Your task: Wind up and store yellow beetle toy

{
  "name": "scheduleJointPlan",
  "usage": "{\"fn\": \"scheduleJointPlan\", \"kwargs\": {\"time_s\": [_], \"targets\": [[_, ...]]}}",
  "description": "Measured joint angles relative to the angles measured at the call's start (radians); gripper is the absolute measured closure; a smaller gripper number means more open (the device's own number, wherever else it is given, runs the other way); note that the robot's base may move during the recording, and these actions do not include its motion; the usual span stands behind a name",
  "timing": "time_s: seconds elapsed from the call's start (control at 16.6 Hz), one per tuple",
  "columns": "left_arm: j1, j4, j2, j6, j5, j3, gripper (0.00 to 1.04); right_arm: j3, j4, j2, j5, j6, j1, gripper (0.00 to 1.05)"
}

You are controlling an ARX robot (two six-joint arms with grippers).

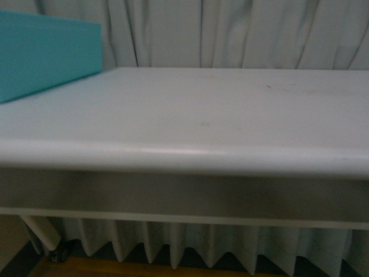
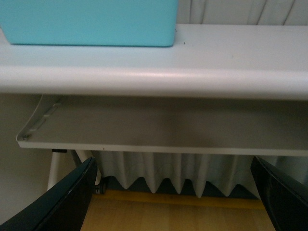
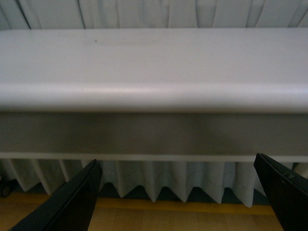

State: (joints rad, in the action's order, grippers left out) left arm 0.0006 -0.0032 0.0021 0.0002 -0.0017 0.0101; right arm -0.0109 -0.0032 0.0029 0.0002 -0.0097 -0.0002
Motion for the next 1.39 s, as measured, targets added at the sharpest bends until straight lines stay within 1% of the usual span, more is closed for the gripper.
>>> {"fn": "scheduleJointPlan", "kwargs": {"time_s": [1.39], "targets": [[0.0,-0.001,0.0,0.0,0.001,0.0,0.07,0.0,-0.002,0.0,0.0,0.0,0.0,0.07]]}}
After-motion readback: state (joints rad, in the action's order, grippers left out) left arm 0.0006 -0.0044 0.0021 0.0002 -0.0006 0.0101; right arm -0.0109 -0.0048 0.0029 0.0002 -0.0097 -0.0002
